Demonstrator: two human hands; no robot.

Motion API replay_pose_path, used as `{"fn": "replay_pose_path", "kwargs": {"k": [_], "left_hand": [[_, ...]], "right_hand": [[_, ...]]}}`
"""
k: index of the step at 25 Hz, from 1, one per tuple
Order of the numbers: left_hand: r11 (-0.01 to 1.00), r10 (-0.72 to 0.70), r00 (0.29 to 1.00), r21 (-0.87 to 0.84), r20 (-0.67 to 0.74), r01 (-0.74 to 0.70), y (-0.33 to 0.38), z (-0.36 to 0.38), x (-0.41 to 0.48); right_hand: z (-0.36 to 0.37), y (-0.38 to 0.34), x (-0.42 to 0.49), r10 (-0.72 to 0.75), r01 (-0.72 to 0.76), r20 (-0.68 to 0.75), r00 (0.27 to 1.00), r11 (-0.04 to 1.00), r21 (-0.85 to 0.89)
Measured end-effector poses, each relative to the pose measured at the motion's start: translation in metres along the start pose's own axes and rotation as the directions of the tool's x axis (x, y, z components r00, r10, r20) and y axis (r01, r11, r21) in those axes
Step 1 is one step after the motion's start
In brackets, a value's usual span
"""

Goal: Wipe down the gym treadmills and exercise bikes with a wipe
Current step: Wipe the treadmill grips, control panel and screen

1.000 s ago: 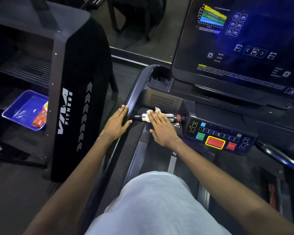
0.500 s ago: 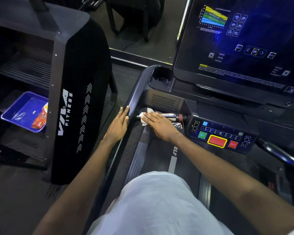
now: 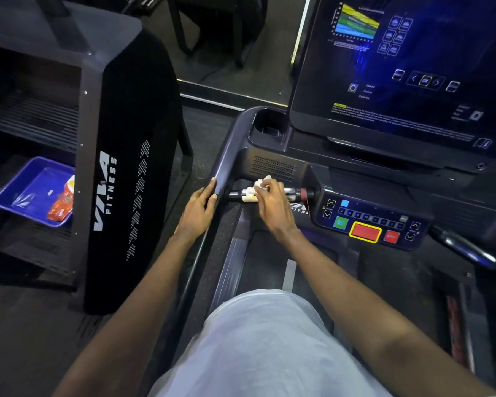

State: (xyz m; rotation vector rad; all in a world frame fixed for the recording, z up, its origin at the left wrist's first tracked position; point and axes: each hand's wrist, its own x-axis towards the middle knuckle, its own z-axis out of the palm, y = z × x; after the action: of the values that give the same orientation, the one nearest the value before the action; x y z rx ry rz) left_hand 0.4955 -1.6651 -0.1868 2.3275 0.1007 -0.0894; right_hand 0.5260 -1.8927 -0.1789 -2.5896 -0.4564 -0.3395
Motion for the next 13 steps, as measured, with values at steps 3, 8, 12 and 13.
{"fn": "replay_pose_path", "kwargs": {"k": [3,8,12,13], "left_hand": [[0.999,-0.028,1.000,-0.018,-0.015,0.028,0.004,0.000,0.000],[1.000,0.009,0.999,-0.026,-0.035,-0.010,0.003,0.001,0.001],[0.998,0.059,0.995,0.012,-0.085,-0.058,0.008,0.003,0.004],[0.993,0.110,0.988,0.042,-0.108,-0.106,0.010,0.004,0.006]], "right_hand": [[-0.001,0.010,-0.015,0.093,-0.089,-0.082,0.992,0.995,0.054],[0.003,-0.001,-0.035,0.715,-0.564,-0.122,0.688,0.633,0.530],[-0.005,0.002,-0.014,0.945,-0.477,0.309,0.106,-0.224,0.850],[-0.007,0.001,-0.007,0.926,-0.398,0.372,0.063,-0.318,0.860]]}}
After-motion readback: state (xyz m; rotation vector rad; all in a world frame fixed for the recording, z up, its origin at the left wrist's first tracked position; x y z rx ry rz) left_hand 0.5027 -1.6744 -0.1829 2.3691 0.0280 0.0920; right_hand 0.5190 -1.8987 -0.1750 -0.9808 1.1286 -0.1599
